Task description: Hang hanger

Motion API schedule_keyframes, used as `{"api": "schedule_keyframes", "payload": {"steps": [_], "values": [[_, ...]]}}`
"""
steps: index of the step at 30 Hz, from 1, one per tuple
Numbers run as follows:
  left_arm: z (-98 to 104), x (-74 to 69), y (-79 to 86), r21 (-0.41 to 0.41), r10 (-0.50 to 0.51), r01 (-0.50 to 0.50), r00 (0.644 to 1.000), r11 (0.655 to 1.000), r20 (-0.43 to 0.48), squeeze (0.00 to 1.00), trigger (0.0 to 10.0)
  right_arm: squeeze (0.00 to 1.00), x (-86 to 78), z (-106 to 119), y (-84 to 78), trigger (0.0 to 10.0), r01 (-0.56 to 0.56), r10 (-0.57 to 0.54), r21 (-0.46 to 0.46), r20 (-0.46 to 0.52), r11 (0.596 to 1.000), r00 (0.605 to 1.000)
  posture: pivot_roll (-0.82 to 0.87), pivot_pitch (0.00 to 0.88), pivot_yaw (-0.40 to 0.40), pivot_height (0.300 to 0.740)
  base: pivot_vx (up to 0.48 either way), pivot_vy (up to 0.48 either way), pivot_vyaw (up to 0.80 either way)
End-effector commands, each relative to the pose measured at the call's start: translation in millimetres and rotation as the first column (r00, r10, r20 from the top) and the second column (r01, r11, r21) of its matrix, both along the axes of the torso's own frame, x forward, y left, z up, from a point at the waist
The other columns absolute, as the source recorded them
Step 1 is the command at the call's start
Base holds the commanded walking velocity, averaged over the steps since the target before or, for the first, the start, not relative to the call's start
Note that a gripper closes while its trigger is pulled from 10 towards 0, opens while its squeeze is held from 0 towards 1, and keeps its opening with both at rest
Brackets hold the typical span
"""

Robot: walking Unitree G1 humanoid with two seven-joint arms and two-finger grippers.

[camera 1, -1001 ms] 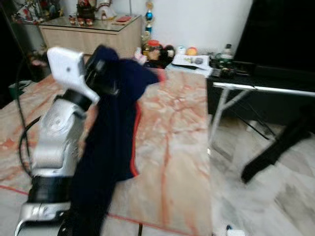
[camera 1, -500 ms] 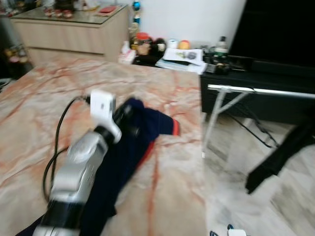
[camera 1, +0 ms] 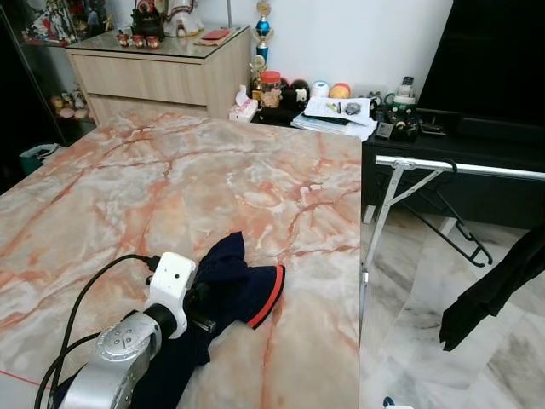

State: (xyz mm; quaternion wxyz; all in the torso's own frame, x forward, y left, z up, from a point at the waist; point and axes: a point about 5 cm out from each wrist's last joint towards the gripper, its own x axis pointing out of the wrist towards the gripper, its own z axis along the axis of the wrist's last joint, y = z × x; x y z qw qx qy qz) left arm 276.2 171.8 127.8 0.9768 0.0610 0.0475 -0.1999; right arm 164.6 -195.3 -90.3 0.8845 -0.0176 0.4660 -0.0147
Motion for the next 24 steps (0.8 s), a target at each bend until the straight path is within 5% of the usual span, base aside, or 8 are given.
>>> {"api": "schedule_keyframes", "payload": {"steps": [1, 2, 3, 4, 5, 17, 24], "values": [[8, -4.5, 8.6, -0.005, 0.049, -0.049, 0.997, 0.999, 0.055, 0.07, 10.0, 0.00, -1.9, -1, 0.5, 10.0, 0.006, -0.005, 0.002, -0.010, 1.000, 1.000, 0.23, 0.043, -0.002, 0.740, 0.000, 0.000, 0.00], [8, -5.5, 9.7, -0.005, 0.056, -0.056, 0.997, 0.998, 0.059, 0.07, 10.0, 0.00, -2.0, -1, 0.5, 10.0, 0.006, -0.006, 0.001, -0.010, 1.000, 1.000, 0.23, 0.043, -0.002, 0.740, 0.000, 0.000, 0.00], [8, -8.1, 12.0, -0.005, 0.065, -0.065, 0.996, 0.998, 0.066, 0.30, 10.0, 0.00, -2.2, -1, 0.6, 10.0, 0.006, -0.006, 0.001, -0.010, 1.000, 1.000, 0.23, 0.042, 0.000, 0.740, 0.000, 0.000, 0.00], [8, -9.2, 12.8, -0.005, 0.068, -0.067, 0.995, 0.998, 0.069, 0.30, 10.0, 0.00, -2.2, -1, 0.7, 10.0, 0.005, -0.005, 0.001, -0.011, 1.000, 1.000, 0.23, 0.042, 0.000, 0.740, 0.000, 0.000, 0.00], [8, -11.6, 15.3, 0.002, 0.079, -0.079, 0.994, 0.997, 0.070, 1.00, 10.0, 0.00, -2.3, -1, 0.9, 10.0, 0.007, -0.007, 0.002, -0.010, 1.000, 1.000, 0.23, 0.041, 0.000, 0.740, 0.000, 0.000, 0.00], [1, -33.2, 24.0, 0.092, -0.006, 0.002, 0.999, 0.996, 0.040, 1.00, 10.0, 0.00, -0.2, 0, 1.2, 10.0, -0.001, 0.001, 0.003, -0.004, 1.000, 1.000, 0.23, 0.027, 0.000, 0.740, 0.000, 0.000, 0.00], [0, -40.4, 46.1, 0.016, 0.151, -0.152, 0.987, 0.988, 0.053, 1.00, 10.0, 0.00, 2.0, 1, 1.3, 10.0, -0.004, 0.004, 0.004, 0.002, 1.000, 1.000, 0.23, 0.013, -0.001, 0.740, 0.000, 0.000, 0.00]]}}
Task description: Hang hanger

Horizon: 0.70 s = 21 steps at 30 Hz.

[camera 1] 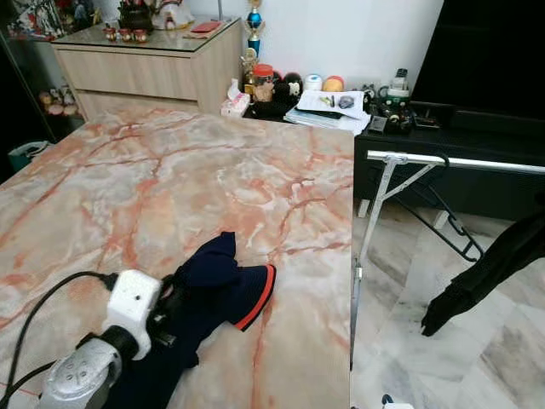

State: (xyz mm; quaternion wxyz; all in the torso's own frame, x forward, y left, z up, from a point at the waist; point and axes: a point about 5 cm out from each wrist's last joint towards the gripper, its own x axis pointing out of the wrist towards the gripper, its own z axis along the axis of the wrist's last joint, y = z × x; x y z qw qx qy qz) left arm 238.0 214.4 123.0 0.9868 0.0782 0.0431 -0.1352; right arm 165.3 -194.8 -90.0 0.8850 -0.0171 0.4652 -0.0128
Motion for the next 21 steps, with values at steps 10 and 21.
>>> {"api": "schedule_keyframes", "payload": {"steps": [10, 21], "values": [[13, -13.1, 32.2, -0.122, 0.243, -0.230, 0.965, 0.966, 0.103, 1.00, 10.0, 0.00, 3.4, 1, 0.6, 10.0, -0.008, 0.008, 0.001, 0.001, 1.000, 1.000, 0.25, 0.026, -0.015, 0.740, 0.000, 0.000, 0.00], [20, -8.2, 9.9, -0.129, 0.132, -0.112, 0.979, 0.985, 0.157, 0.00, 10.0, 0.00, 3.6, 1, -0.2, 10.0, -0.003, 0.003, 0.002, 0.001, 1.000, 1.000, 0.23, 0.036, -0.020, 0.740, 0.000, 0.000, 0.00]]}}
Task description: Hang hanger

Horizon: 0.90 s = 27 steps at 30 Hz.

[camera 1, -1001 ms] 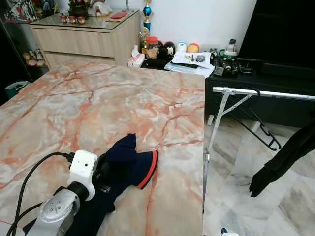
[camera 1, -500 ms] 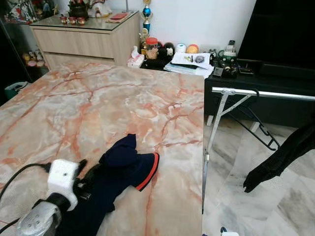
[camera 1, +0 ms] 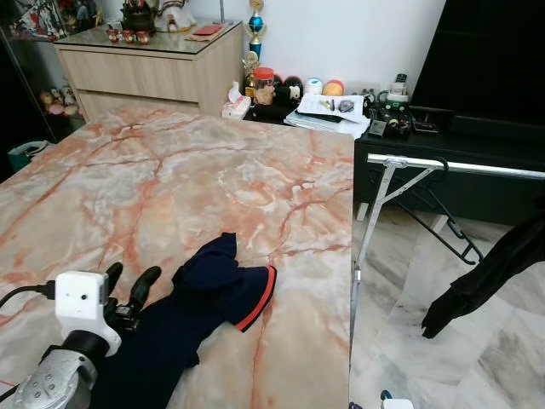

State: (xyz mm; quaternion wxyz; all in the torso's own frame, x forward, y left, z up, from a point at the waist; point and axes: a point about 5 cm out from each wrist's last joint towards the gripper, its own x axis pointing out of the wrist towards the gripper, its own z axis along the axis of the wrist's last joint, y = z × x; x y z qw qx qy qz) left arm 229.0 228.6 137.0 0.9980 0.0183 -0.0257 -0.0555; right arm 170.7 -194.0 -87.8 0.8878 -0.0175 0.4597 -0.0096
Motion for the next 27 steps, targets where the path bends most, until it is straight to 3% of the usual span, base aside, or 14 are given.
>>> {"api": "schedule_keyframes", "payload": {"steps": [1, 5, 11, 27], "values": [[6, 0.7, -4.4, 0.017, -0.029, 0.028, 0.999, 0.999, 0.033, 0.00, 10.0, 0.00, -1.8, -1, -1.0, 10.0, 0.003, -0.003, -0.001, -0.011, 1.000, 1.000, 0.23, 0.036, -0.020, 0.740, 0.000, 0.000, 0.00], [5, 1.2, -8.5, 0.042, -0.051, 0.050, 0.998, 0.998, 0.036, 0.00, 10.0, 0.00, -3.2, -1, -1.7, 10.0, 0.009, -0.009, -0.001, -0.015, 1.000, 1.000, 0.23, 0.039, -0.019, 0.740, 0.000, -0.463, 0.00], [5, 2.5, -11.2, 0.035, -0.064, 0.063, 0.997, 0.997, 0.035, 0.00, 10.0, 0.00, -6.9, -3, -4.4, 10.0, 0.021, -0.021, -0.001, -0.022, 1.000, 1.000, 0.23, 0.042, -0.020, 0.740, 0.000, 0.000, 0.00], [4, 1.4, -14.9, 0.038, -0.088, 0.087, 0.995, 0.996, 0.036, 0.00, 10.0, 0.00, -9.8, -3, -8.3, 10.0, 0.035, -0.035, -0.015, -0.038, 0.999, 0.999, 0.23, 0.048, -0.021, 0.740, 0.000, -0.480, 0.00]]}}
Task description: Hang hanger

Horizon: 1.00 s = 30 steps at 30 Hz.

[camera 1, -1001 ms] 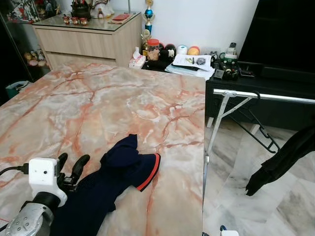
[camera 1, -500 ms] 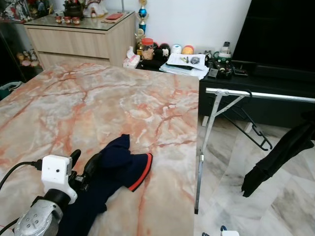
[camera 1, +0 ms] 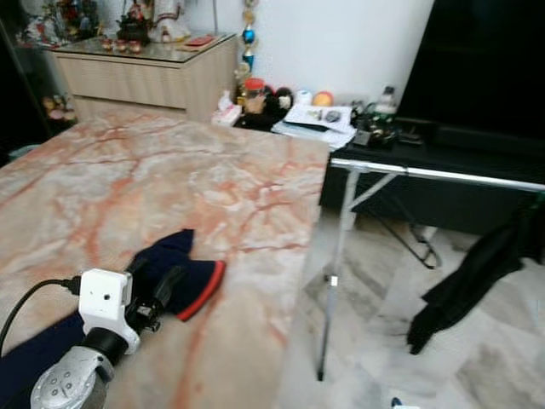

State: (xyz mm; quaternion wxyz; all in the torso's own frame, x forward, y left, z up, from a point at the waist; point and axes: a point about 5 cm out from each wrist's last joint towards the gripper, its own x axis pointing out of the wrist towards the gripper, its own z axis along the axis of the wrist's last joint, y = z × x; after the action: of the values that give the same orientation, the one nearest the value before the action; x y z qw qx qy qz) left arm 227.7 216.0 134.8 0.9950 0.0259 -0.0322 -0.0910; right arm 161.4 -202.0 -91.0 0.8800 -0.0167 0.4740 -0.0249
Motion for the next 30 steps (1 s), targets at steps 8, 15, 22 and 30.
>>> {"api": "schedule_keyframes", "payload": {"steps": [8, 15, 22, 30], "values": [[6, 2.5, -3.6, 0.019, -0.025, 0.024, 0.999, 1.000, 0.028, 0.00, 10.0, 0.00, -1.4, 0, -3.2, 10.0, 0.046, -0.046, -0.007, -0.010, 0.999, 0.999, 0.23, 0.038, -0.023, 0.740, 0.000, -0.480, 0.00], [7, 4.3, -4.4, 0.016, -0.028, 0.028, 0.999, 0.999, 0.032, 0.00, 10.0, 0.00, 0.5, 1, -4.9, 10.0, 0.061, -0.061, 0.000, 0.001, 0.998, 0.998, 0.23, 0.034, -0.021, 0.740, 0.000, -0.480, -0.36], [-2, 9.5, -7.9, 0.008, -0.034, 0.034, 0.999, 0.999, 0.004, 0.00, 10.0, 0.00, -0.1, 0, -4.5, 10.0, 0.060, -0.060, 0.000, 0.000, 0.998, 0.998, 0.23, 0.008, -0.016, 0.740, 0.000, -0.411, 0.00], [-59, 18.0, 1.0, 0.028, 0.008, -0.002, 0.977, 1.000, -0.215, 0.00, 10.0, 0.00, 0.9, 0, 0.0, 10.0, 0.100, -0.100, -0.002, 0.016, 0.995, 0.995, 0.20, 0.000, 0.028, 0.740, 0.000, 0.000, 0.00]]}}
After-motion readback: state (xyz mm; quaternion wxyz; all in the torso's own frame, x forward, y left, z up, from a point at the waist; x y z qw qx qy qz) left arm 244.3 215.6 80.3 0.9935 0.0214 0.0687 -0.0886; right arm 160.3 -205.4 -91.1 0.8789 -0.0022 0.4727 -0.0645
